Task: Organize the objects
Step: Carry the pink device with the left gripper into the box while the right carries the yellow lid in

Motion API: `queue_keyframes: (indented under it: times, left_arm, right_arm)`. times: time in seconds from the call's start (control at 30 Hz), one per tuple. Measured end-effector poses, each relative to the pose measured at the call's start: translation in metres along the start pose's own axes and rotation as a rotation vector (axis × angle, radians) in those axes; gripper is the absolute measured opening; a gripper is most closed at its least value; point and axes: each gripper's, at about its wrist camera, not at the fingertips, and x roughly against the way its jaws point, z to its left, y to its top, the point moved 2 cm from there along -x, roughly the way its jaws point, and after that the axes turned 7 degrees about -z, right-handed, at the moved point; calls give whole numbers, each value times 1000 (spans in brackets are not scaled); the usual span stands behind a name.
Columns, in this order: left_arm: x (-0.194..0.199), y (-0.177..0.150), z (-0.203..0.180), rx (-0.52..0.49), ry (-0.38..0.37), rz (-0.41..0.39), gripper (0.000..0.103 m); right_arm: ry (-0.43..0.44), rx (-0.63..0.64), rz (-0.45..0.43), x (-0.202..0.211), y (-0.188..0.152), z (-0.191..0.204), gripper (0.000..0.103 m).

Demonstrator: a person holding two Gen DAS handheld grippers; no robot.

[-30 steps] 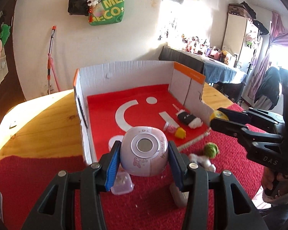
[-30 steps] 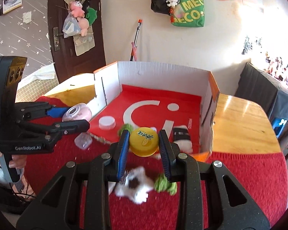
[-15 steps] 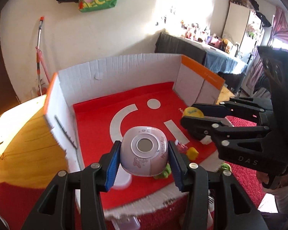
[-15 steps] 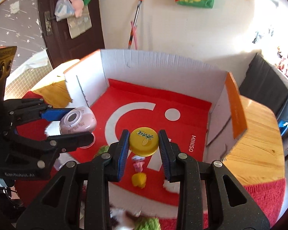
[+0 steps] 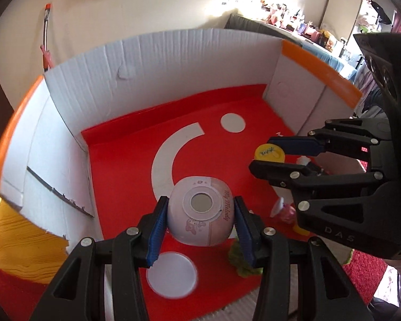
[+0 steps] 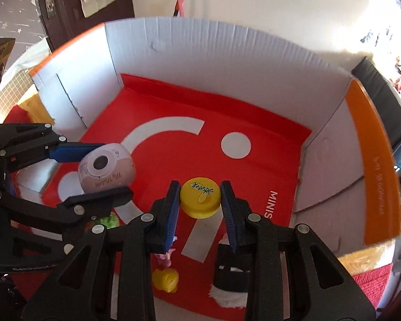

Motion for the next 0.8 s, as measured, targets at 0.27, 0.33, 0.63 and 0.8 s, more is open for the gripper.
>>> queue_keyframes:
  times: [0.27,0.33,0.63,0.8]
  left_arm:
    - [-8,-3,8,19,-8,32,50]
    - [-8,-5,8,16,-4,35,50]
    - [-5,-9,8,-6,11,54,50]
    - [-4,-9,8,-13,16,59,50]
  right_arm:
    - [19,-12,58,-9,1,-4,29]
    - [26,-14,71,-10,0,-4,29]
    - [56,-36,115,-15,-2,-10,29]
    - [48,-23,124,-16,-3,-4,29]
